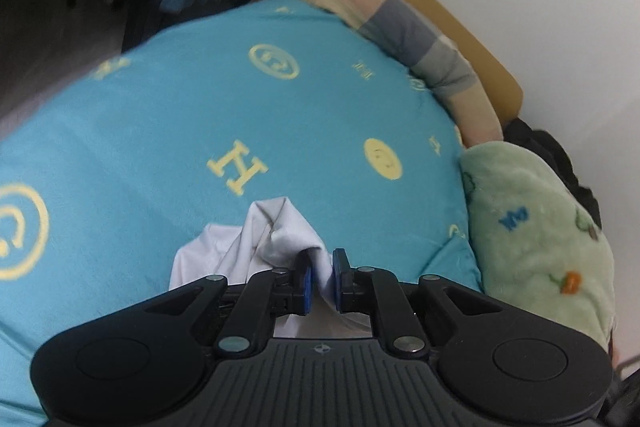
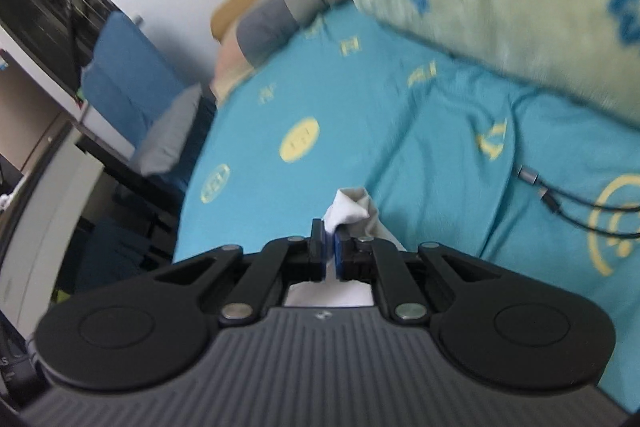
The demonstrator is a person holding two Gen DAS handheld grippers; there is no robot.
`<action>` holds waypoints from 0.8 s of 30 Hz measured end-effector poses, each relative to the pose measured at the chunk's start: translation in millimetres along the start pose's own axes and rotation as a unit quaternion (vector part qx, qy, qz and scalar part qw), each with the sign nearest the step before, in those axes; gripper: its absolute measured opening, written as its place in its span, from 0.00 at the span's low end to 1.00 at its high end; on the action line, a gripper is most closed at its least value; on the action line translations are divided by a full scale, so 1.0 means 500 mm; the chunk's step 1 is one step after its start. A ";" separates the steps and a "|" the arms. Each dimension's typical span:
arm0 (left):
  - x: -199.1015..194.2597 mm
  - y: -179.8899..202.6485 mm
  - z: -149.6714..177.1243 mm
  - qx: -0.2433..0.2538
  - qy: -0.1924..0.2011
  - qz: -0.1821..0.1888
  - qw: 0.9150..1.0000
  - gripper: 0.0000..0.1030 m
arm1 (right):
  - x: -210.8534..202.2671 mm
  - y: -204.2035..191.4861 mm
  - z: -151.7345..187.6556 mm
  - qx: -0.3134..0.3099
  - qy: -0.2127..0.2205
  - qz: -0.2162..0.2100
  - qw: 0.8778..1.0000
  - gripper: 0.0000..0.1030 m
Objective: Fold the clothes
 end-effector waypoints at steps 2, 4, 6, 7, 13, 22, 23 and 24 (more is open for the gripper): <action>0.013 -0.006 0.002 0.010 -0.002 0.001 1.000 0.11 | 0.019 0.010 0.002 0.017 -0.018 -0.002 1.000 0.08; 0.014 -0.001 0.000 0.027 -0.002 0.003 1.000 0.15 | 0.025 0.003 -0.003 0.018 -0.028 -0.004 0.999 0.09; 0.010 0.011 -0.004 0.049 0.001 0.007 0.999 0.21 | 0.025 -0.012 -0.010 0.005 -0.033 -0.007 0.999 0.09; 0.006 0.017 -0.004 0.060 0.000 0.010 0.998 0.27 | 0.026 -0.015 -0.010 -0.002 -0.037 -0.006 0.999 0.09; -0.049 0.058 -0.001 0.138 0.023 0.018 0.990 0.78 | -0.002 -0.040 0.015 -0.019 -0.083 -0.052 0.995 0.77; 0.021 0.004 -0.010 0.179 0.012 -0.062 0.982 0.72 | 0.027 -0.038 0.004 -0.146 -0.031 0.006 0.989 0.70; 0.039 -0.006 -0.013 0.172 0.008 -0.067 0.983 0.70 | 0.047 -0.025 0.007 -0.150 -0.032 0.022 0.988 0.66; 0.056 -0.015 -0.015 0.164 0.002 -0.064 0.984 0.66 | 0.067 -0.012 0.012 -0.154 -0.035 0.036 0.987 0.61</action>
Point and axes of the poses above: each gripper's, at about its wrist camera, not at the fingertips, and x roughly the way its jaws point, y to its right, z to its underside, the point moved 9 cm from there along x, roughly the way its jaws point, and after that the axes turned 8 degrees about x, right-handed, at the moved point
